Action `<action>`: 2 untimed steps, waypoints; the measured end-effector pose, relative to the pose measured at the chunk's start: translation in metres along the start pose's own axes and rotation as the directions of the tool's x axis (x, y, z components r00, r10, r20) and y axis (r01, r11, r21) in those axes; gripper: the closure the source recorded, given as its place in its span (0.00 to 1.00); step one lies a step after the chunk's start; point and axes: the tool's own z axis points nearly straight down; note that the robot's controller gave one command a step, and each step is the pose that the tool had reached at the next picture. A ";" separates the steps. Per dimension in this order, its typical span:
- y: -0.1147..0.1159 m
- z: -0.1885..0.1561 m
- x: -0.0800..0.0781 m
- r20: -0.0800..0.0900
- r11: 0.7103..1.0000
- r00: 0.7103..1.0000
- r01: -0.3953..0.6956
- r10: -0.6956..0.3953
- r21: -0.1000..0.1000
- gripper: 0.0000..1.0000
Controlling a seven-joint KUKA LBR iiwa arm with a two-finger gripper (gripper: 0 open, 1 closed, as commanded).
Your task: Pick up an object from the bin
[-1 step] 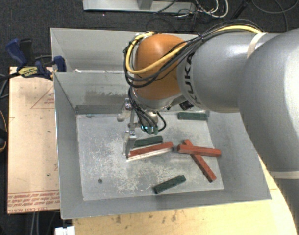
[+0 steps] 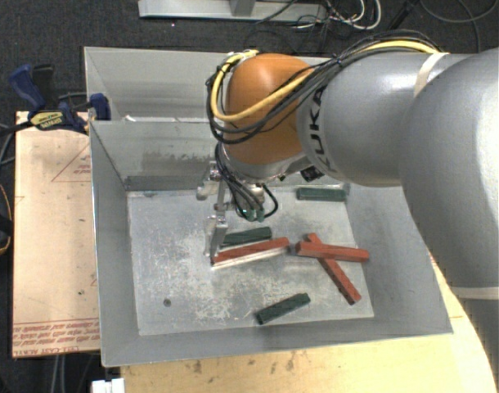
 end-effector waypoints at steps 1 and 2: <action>-0.017 0.034 0.004 0.005 0.997 0.997 0.082 -0.082 -0.001 0.00; -0.057 0.071 0.002 0.025 0.987 0.987 0.160 -0.160 -0.002 1.00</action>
Offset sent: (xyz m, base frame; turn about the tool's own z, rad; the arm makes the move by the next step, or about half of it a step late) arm -0.0099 -0.0597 -0.0799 -0.1633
